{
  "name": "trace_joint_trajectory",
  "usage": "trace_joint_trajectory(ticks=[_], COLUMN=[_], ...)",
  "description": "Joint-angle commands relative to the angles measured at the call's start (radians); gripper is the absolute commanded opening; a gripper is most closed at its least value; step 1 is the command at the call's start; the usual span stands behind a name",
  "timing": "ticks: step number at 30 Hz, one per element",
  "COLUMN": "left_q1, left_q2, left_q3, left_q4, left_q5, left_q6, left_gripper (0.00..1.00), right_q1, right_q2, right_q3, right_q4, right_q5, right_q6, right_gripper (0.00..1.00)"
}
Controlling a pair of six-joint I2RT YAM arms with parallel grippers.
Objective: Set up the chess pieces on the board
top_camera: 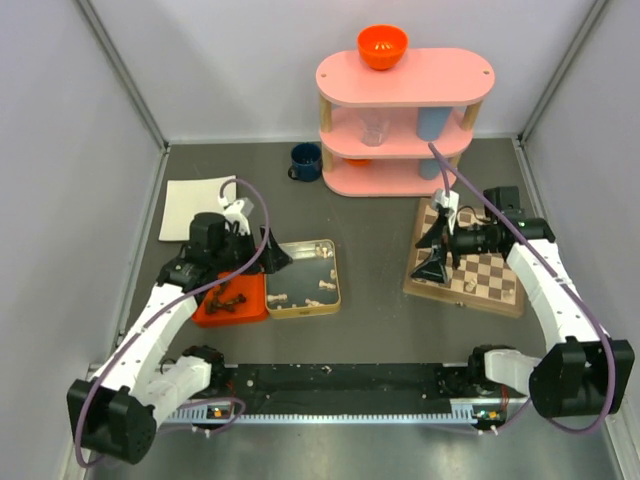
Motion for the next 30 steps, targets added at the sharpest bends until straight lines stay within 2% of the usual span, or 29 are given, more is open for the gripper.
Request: trace_joint_trajectory(ticks=[1,5,7,11,14,17,22,23,25,26,30], left_q1=[-0.070,-0.204,-0.268,-0.333,-0.360,-0.360,-0.359,-0.362,-0.365,-0.368,-0.379], left_q2=[0.049,0.171,0.257,0.392,0.467,0.520,0.605,0.619,0.661,0.672,0.685], left_q3=[-0.013,0.040,0.071,0.161,0.201,0.231,0.277,0.284,0.312,0.318,0.331], left_q4=[0.023,0.004,-0.014,-0.028,-0.017,-0.023,-0.037,-0.042,-0.072,-0.086,-0.132], left_q5=[0.004,-0.144,-0.238,-0.293,-0.297,-0.272,-0.176,-0.113,-0.085,-0.067,-0.091], left_q6=[-0.042,-0.059,-0.076,-0.087,-0.021,0.095,0.232,0.305,0.375,0.477,0.714], left_gripper=[0.87,0.81,0.73,0.61,0.55,0.48,0.43,0.43,0.41,0.41,0.42], right_q1=[0.023,0.022,0.022,0.022,0.022,0.020,0.020,0.020,0.013,0.010,-0.012], right_q2=[0.034,0.071,0.080,0.080,0.070,0.056,0.043,0.043,0.042,0.043,0.040], right_q3=[0.059,0.064,0.056,0.037,0.023,0.004,-0.016,-0.017,-0.020,-0.022,-0.028], right_q4=[0.017,0.020,0.020,0.020,0.020,0.020,0.020,0.020,0.021,0.021,0.021], right_q5=[-0.037,-0.017,-0.017,-0.009,-0.004,-0.004,-0.006,-0.006,-0.010,-0.015,-0.026], right_q6=[0.027,0.040,0.035,0.012,-0.006,-0.022,-0.042,-0.046,-0.048,-0.049,-0.052], right_gripper=[0.98,0.98,0.98,0.98,0.98,0.99,0.99,0.99,0.99,0.99,0.99])
